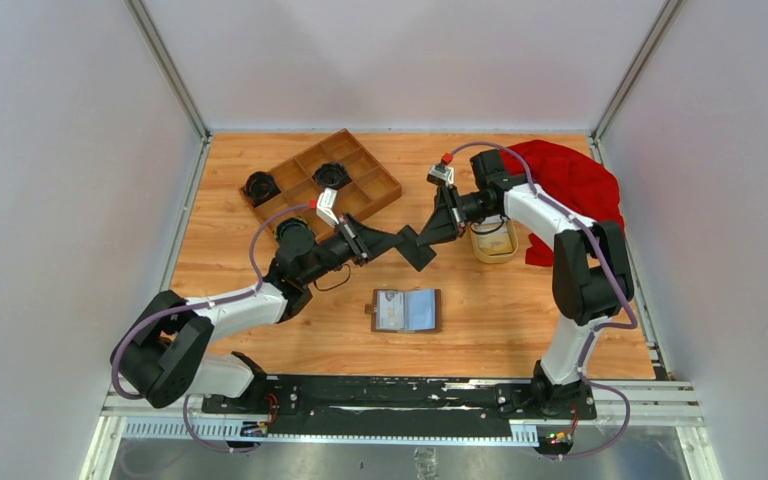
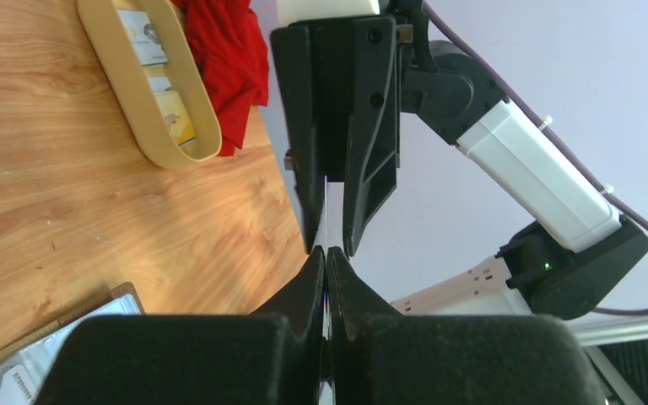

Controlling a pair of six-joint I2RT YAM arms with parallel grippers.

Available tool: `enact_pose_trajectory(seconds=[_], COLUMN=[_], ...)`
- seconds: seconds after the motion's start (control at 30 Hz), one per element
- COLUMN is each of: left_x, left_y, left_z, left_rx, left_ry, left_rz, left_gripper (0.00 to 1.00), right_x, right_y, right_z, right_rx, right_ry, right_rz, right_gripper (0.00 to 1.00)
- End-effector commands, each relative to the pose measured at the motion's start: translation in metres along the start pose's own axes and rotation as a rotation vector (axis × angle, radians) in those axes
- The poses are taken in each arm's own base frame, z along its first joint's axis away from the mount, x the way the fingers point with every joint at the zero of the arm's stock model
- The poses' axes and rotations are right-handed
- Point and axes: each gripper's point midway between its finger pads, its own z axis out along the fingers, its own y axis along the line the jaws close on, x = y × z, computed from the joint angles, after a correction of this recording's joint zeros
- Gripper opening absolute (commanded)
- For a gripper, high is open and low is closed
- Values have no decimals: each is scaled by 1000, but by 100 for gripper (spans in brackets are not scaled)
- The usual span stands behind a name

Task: Put the credit cards into the card holder
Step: Pick up the credit card from the storage box, then insert the credit card into the card holder.

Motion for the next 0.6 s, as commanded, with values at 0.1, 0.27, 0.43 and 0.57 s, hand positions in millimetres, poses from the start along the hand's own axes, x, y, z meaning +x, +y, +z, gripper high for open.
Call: enact_pose_trajectory(seconds=[0.1,0.27,0.43,0.57], left_x=[8,23,37,44], left_y=[8,20,29,43], left_z=[-8,-22,-38,-47], left_rx=[0,-1,28,13], left_ry=[76,181,281,320], left_rz=[162,259,312,312], left_gripper=[0,0,0,0], right_x=[10,4,3,-4], right_y=[40,27,-4,-20], right_z=[1,-13,-42,-73], right_rx=[-148,8,401,694], right_ry=[31,-37,6,20], right_rz=[-135,-273,-536,-684], right_gripper=[93,100,100,100])
